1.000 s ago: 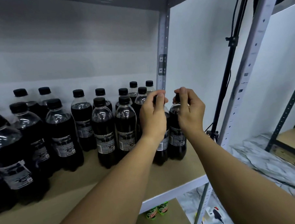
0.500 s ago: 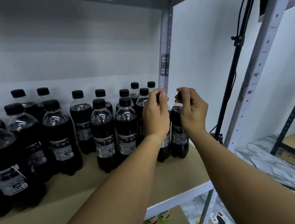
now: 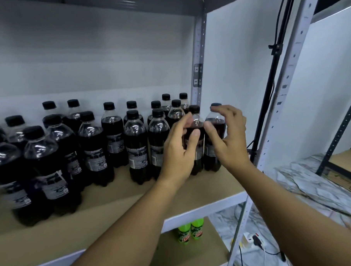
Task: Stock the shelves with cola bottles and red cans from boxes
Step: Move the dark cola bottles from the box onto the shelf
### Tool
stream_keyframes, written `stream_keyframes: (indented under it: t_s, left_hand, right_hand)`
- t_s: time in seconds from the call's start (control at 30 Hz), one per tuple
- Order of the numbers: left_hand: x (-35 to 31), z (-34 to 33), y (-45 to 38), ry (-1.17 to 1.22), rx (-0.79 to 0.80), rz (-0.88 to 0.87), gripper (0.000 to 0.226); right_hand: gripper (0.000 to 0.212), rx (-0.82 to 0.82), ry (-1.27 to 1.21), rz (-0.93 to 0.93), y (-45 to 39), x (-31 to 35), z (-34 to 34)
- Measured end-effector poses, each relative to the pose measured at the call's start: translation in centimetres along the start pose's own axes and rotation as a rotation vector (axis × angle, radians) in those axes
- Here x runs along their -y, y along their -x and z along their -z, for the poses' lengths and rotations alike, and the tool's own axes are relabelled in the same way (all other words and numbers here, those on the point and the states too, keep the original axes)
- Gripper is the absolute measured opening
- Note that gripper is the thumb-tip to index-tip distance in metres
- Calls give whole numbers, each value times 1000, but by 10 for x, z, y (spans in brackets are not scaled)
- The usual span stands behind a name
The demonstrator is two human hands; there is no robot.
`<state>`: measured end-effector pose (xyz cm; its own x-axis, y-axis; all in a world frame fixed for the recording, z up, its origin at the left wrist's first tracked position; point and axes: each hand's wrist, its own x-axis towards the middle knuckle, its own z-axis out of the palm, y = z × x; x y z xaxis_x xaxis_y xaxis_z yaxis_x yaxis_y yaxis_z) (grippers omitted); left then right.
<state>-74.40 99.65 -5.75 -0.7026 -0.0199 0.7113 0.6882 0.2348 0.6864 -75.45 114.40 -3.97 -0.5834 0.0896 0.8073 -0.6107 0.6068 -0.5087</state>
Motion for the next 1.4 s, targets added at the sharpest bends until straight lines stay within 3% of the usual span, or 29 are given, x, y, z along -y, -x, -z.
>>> stream_keyframes:
  t_s: [0.2, 0.43, 0.6, 0.83, 1.03, 1.27, 1.4]
  left_hand:
    - [-9, 83, 103, 6, 146, 184, 28]
    - [14, 189, 245, -164, 309, 368, 29]
    - [52, 252, 348, -341, 763, 572, 41]
    - [118, 243, 460, -421, 1482, 888, 85]
    - [161, 207, 528, -407, 1728, 963, 98]
    - [167, 193, 566, -442, 1718, 863, 74]
    - [158, 199, 542, -348, 1675, 1022, 74]
  right_hand:
    - [19, 391, -248, 5, 89, 30, 2]
    - [37, 1051, -441, -41, 216, 64, -38]
    - [51, 1610, -319, 48, 289, 86, -73]
    - [78, 2140, -347, 184, 368, 87, -107]
    - [67, 2378, -383, 131, 413, 65, -114]
    - [55, 2440, -422, 89, 435, 52, -116]
    - [59, 2432, -420, 210, 438, 57, -112]
